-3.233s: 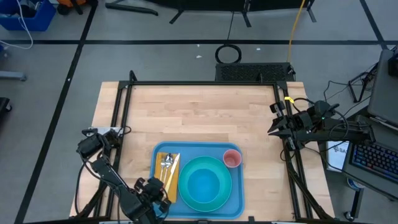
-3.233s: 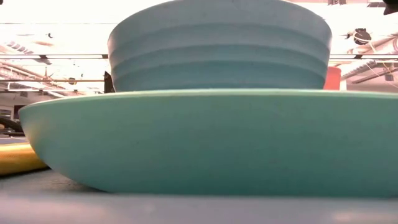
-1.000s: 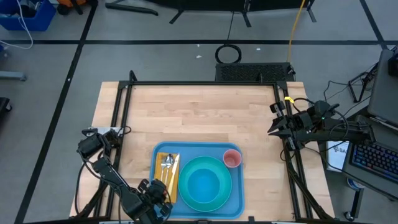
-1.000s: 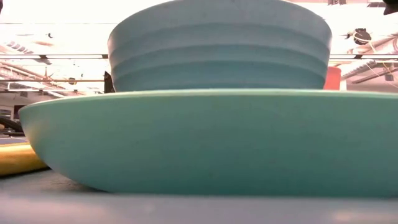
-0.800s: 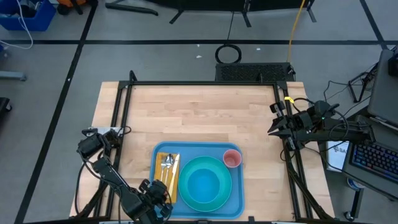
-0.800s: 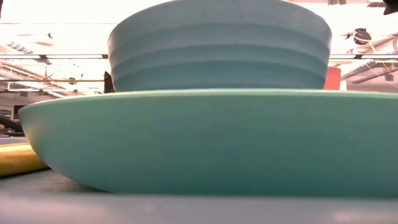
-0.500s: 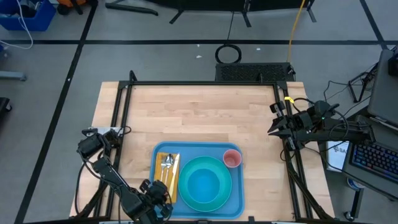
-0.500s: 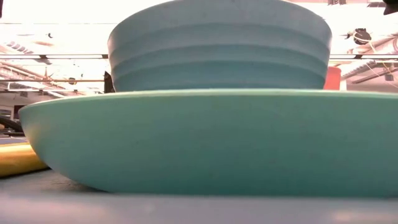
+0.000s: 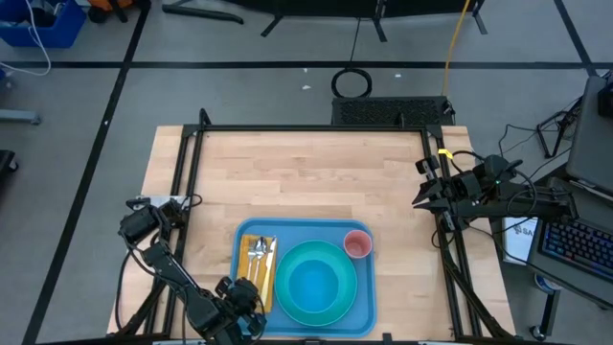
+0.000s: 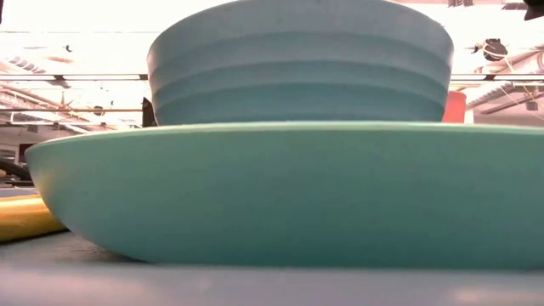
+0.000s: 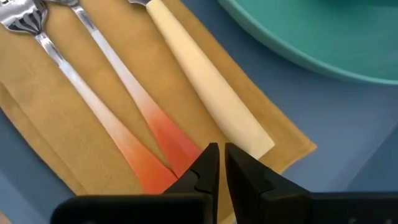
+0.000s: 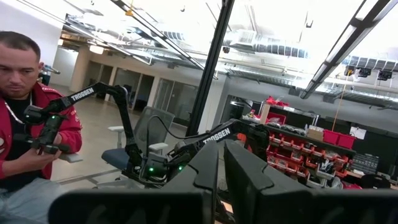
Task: Set up tray
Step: Put the yellow knife on the yellow napkin to the right of the orange spoon
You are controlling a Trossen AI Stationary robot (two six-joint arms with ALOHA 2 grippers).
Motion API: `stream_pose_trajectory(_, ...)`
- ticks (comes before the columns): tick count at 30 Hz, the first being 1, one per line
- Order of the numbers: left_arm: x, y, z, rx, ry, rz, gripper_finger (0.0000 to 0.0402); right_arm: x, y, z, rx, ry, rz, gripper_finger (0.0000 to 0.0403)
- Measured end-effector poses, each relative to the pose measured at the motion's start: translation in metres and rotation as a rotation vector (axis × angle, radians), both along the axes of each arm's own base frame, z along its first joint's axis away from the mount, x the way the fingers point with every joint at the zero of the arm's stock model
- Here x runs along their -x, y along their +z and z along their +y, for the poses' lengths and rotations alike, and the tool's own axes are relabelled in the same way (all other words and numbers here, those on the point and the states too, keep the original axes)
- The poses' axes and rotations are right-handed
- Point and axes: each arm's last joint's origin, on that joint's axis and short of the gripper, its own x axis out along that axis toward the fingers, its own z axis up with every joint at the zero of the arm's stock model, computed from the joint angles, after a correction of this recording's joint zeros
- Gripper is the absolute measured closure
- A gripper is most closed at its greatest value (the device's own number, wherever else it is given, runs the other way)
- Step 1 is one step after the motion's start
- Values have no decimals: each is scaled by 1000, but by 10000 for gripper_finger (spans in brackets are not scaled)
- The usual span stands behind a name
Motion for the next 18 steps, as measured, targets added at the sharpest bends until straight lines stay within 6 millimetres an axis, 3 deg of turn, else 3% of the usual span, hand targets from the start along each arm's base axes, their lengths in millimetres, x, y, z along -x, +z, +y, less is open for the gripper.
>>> stream_pose_trajectory(18,-1,1,0,-28,-28,-29,376,0,0,0,0,0,0,385)
